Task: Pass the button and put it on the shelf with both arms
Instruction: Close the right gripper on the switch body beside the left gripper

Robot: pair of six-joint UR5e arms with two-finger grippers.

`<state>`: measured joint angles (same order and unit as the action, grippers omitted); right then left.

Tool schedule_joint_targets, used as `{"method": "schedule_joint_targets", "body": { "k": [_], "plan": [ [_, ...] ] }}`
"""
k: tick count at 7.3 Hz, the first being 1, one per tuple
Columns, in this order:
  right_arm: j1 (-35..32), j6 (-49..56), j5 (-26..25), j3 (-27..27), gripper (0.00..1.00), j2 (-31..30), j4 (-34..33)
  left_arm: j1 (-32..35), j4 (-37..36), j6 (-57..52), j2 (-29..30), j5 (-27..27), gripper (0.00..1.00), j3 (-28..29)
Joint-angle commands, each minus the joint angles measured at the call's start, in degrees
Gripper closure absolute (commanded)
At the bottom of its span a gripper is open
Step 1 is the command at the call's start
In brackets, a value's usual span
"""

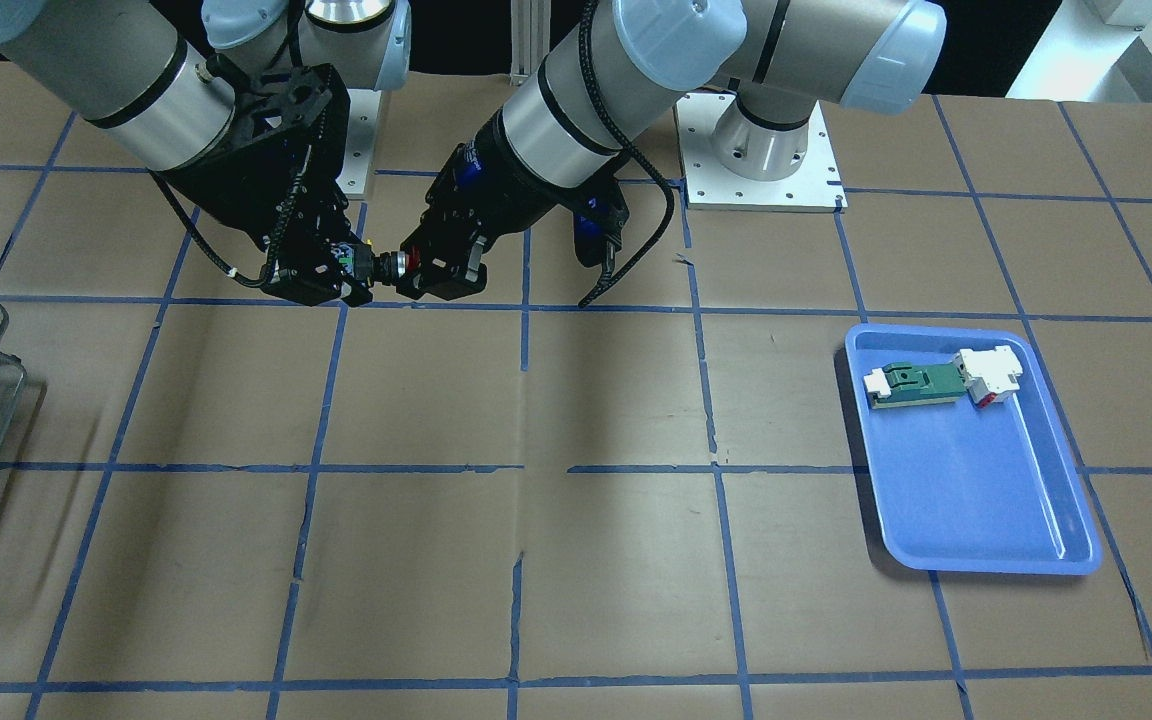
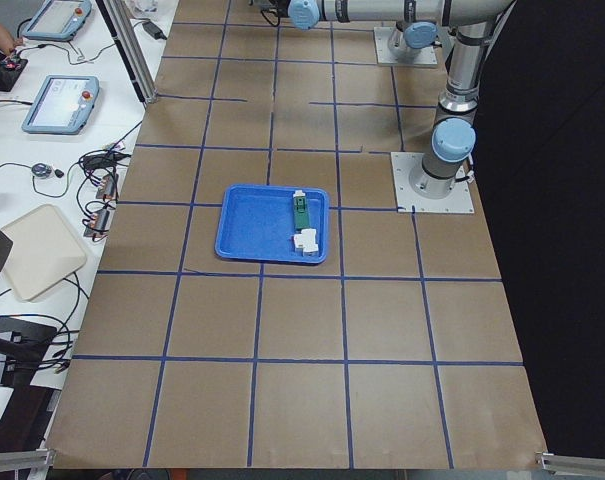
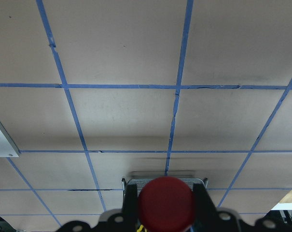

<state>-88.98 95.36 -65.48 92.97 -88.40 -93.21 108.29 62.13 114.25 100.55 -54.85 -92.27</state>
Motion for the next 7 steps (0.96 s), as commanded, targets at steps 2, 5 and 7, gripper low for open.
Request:
{"method": "schedule_joint_targets", "body": {
  "k": [2,5,7],
  "plan": [
    [0.0,0.0,0.0,-0.1,0.75,0.0,-0.1,0.1,-0.3,2.6,-0.2,0.0,0.38,0.0],
    [0.0,0.0,-0.1,-0.1,0.75,0.1,-0.1,0.9,-0.3,3.3,-1.4,-0.1,0.19,0.0],
    [0.0,0.0,-0.4,-0.1,0.75,0.2,-0.1,0.2,-0.2,2.3,-1.6,-0.3,0.16,-0.3]
  ]
}}
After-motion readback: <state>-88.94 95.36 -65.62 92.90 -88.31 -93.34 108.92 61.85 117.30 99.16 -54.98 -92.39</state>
